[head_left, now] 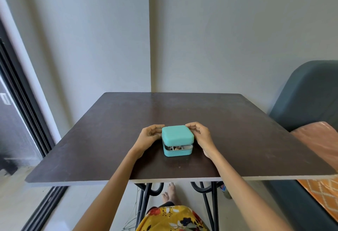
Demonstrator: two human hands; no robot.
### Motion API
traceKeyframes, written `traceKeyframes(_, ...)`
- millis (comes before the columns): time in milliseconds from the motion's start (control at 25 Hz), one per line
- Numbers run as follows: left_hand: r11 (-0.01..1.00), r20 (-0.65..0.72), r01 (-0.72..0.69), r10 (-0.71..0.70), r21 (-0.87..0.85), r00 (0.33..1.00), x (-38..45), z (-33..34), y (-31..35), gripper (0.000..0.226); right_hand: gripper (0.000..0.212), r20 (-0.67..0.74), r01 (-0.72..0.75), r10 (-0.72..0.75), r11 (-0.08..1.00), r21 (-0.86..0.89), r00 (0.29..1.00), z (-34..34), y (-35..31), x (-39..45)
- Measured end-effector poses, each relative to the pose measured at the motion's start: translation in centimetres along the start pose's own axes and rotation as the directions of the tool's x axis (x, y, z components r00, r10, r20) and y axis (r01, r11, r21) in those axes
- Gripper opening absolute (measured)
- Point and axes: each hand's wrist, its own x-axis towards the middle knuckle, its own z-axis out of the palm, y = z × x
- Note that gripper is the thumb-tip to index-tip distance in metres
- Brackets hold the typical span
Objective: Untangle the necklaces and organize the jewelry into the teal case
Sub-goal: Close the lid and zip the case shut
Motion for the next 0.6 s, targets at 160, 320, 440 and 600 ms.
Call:
traceKeyframes(160,0.998,0.085,0.033,-0.037,0.053,0.996,-0.4,-0.1,0.5,0.037,0.033,-0.004,-0.059,0.059,0.998,0.027,0.998,-0.1,-0.1,-0.1)
traceKeyframes(320,0.988,0.288,0.108,-0.135,0.11,0.948,-1.0,-0.8,1.2,0.061,0.019,0.004,-0.051,0.051,0.999,-0.008,0.999,-0.1,0.0,-0.5)
traceKeyframes(440,0.961,0.427,0.089,-0.197,0.261,0.882,-1.4,-1.0,1.5,0.101,0.011,-0.011,-0.046,0.045,0.999,-0.023,0.999,0.0,-0.1,-0.6)
traceKeyframes(600,0.907,0.3,-0.056,-0.08,0.417,0.951,-1.5,0.7,0.9,0.11,0.008,-0.013,-0.063,0.063,0.998,-0.009,0.998,-0.1,-0.1,-0.8)
